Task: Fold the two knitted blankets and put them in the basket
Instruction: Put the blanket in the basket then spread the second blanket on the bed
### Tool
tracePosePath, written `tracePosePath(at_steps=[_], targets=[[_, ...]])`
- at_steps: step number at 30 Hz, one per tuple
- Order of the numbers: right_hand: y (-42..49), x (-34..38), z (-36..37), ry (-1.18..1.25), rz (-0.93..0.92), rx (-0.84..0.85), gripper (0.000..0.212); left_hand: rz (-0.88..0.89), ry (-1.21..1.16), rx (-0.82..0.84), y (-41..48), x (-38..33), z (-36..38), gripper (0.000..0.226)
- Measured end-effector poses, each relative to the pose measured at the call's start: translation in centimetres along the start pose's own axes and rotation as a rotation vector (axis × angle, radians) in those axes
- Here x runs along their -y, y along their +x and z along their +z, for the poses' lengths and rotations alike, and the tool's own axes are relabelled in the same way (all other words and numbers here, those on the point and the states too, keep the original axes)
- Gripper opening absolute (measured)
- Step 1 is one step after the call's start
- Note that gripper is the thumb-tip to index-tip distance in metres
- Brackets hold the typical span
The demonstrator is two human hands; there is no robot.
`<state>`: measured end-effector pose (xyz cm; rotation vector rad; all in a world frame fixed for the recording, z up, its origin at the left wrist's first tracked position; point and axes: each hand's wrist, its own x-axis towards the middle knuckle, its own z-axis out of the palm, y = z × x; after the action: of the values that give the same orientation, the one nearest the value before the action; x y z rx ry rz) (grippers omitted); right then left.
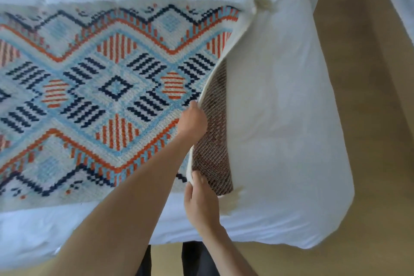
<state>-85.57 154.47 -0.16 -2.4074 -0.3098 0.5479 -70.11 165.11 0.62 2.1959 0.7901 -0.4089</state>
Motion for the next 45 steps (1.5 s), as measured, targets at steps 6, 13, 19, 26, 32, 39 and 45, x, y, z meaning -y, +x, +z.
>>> tracePosePath(at_steps=[6, 13, 19, 26, 32, 39, 45], targets=[[-1.0, 6.9, 5.8, -0.002, -0.027, 0.049, 0.016, -0.035, -0.063, -0.07, 1.4, 6.9, -7.2, 0.013], [-1.4, 16.4, 14.5, -0.014, 0.042, 0.077, 0.015, -0.097, -0.059, -0.038, 3.2, 18.5, -15.8, 0.014], [-1.3, 24.0, 20.9, -0.004, 0.078, 0.132, 0.015, -0.161, -0.07, -0.004, 4.4, 26.7, -21.8, 0.015], [-1.8, 27.3, 23.4, 0.007, 0.076, 0.152, 0.017, -0.204, -0.111, 0.004, 4.3, 30.7, -24.4, 0.03], [-1.5, 28.1, 25.0, 0.053, 0.06, 0.187, 0.02, -0.199, -0.113, -0.031, 3.0, 32.2, -25.4, 0.019], [-2.8, 30.5, 27.6, 0.091, 0.05, 0.209, 0.018, -0.259, -0.064, -0.066, 2.3, 35.4, -28.3, 0.014], [-2.6, 34.9, 31.7, 0.102, 0.095, 0.188, 0.017, -0.257, -0.08, -0.058, 2.8, 39.4, -31.6, 0.013]])
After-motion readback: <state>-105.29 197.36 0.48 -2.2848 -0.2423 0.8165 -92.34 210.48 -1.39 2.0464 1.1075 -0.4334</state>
